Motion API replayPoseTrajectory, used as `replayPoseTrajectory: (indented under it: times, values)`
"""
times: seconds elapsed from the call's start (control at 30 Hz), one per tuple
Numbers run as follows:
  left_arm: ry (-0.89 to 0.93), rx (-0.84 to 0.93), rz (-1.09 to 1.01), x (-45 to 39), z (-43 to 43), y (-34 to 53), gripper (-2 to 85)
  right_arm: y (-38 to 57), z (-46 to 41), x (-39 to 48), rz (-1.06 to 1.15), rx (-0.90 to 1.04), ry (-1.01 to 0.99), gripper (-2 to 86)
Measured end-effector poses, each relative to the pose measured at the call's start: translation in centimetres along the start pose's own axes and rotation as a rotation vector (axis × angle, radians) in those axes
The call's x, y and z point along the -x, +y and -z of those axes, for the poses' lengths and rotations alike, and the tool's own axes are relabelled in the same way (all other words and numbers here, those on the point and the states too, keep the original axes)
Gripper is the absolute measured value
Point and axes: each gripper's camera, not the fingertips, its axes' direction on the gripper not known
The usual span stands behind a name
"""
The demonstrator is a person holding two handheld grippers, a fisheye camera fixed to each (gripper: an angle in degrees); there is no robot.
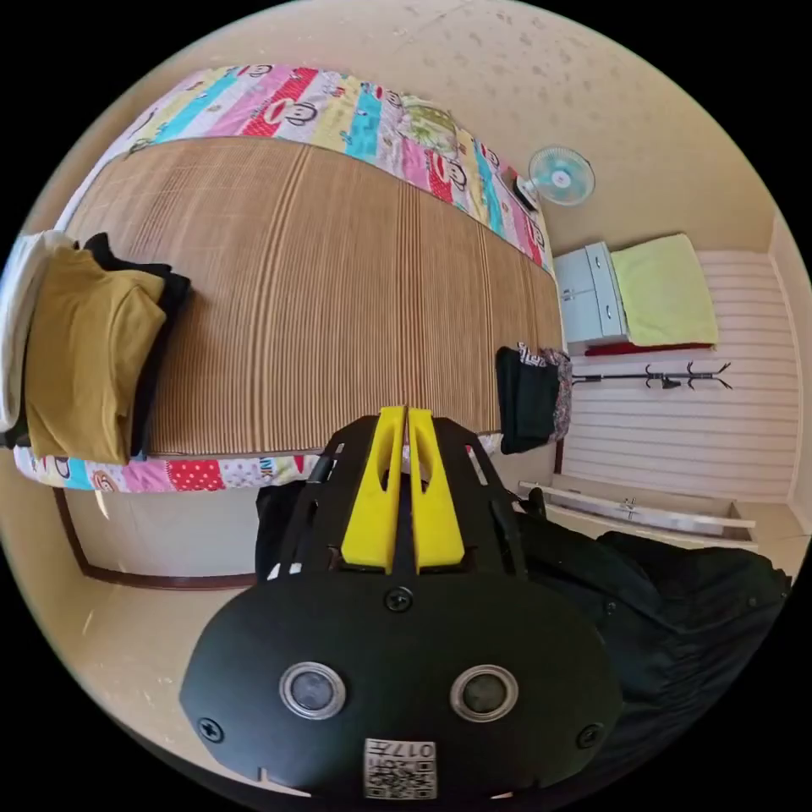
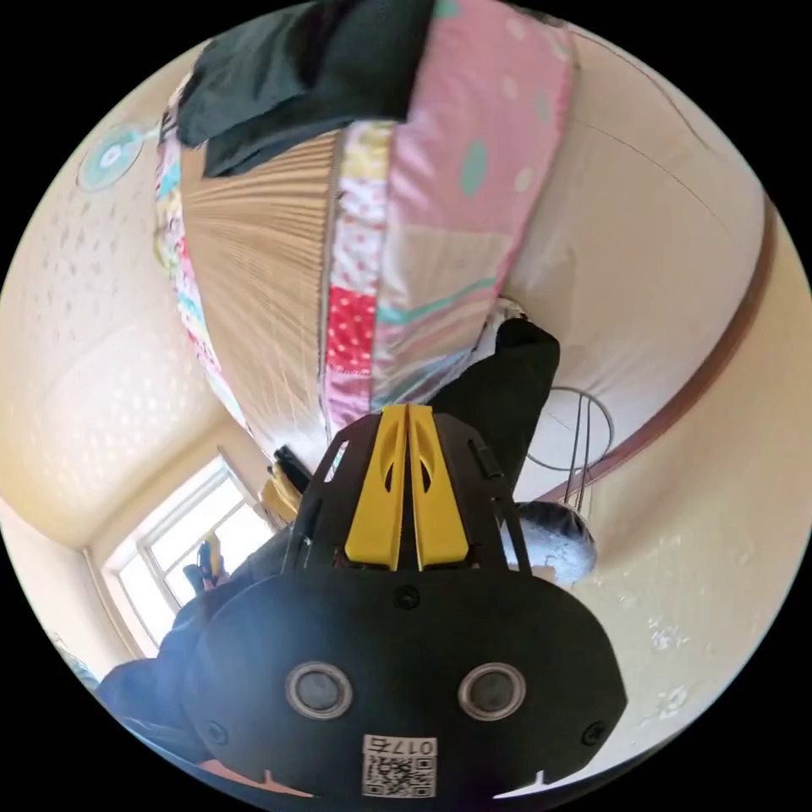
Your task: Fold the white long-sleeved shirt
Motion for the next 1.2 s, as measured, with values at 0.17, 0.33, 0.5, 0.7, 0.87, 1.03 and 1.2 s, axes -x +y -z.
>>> replayPoseTrajectory:
  times: [0.17,0.33,0.5,0.7,0.87,1.03,1.2]
  values:
    - [-0.186,-0.292,0.118,7.5,9.0,2.5,4.5,-0.9,0.2,10.2,0.326,0.003,0.011,0.2]
    - [-0.395,-0.444,0.106,14.3,16.5,-1.0,7.8,2.6,2.5,14.8,0.394,-0.145,-0.269,0.2]
    - [-0.517,-0.342,0.170,22.5,17.6,-8.0,10.5,7.9,4.0,15.6,0.445,-0.284,-0.638,0.1]
    - [-0.495,-0.198,0.301,29.2,13.1,-8.0,9.9,13.6,5.4,12.8,0.417,-0.395,-0.808,0.1]
    - [-0.575,-0.126,0.155,29.2,13.0,-7.3,6.4,18.4,8.2,8.2,0.411,-0.506,-0.802,0.1]
    - [-0.198,-0.254,0.055,31.9,19.1,-4.1,3.8,21.5,10.0,3.7,0.397,-0.590,-0.856,0.2]
    - [0.406,-0.661,-0.152,34.0,30.6,1.8,3.3,23.1,10.9,1.3,0.454,-0.608,-0.907,0.1]
